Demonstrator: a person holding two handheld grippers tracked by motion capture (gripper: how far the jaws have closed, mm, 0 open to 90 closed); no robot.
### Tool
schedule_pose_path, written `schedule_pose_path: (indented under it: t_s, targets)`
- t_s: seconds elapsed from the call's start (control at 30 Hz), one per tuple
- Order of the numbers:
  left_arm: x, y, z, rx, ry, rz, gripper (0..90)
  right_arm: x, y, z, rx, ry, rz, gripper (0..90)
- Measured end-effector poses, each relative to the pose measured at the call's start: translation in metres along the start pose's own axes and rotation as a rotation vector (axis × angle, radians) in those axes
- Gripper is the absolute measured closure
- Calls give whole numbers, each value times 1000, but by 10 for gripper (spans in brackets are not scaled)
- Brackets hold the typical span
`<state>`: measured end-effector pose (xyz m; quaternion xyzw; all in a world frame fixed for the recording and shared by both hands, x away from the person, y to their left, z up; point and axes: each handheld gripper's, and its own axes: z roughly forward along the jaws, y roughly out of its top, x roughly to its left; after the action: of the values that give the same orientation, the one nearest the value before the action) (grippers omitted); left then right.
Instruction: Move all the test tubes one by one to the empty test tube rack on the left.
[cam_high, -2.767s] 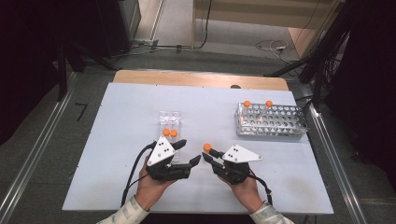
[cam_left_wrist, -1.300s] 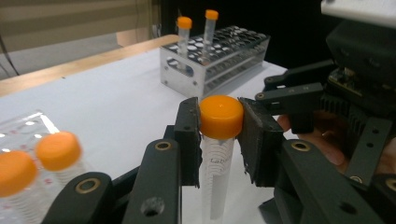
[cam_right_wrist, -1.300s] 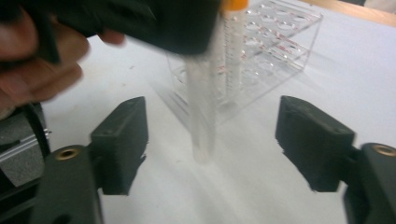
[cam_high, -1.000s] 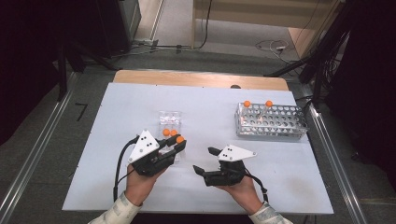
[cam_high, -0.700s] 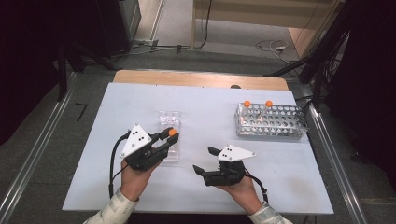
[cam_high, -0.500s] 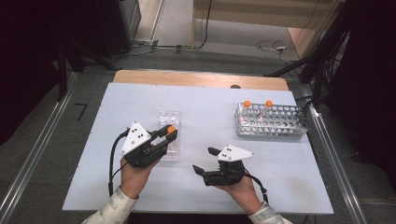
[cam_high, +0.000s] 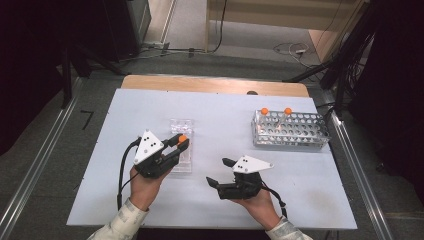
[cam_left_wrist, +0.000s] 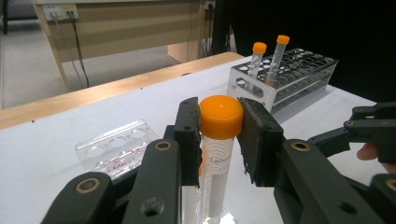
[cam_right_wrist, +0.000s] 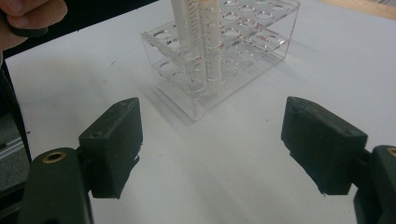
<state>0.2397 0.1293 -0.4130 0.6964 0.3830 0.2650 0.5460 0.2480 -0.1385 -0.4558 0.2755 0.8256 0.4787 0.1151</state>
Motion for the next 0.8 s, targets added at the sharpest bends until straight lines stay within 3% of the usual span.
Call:
schedule_pose_path:
  t_s: [0.8]
  targets:
    - [-8, -19, 11, 74, 35, 34, 698, 2, -1, 1, 5, 3, -9, 197]
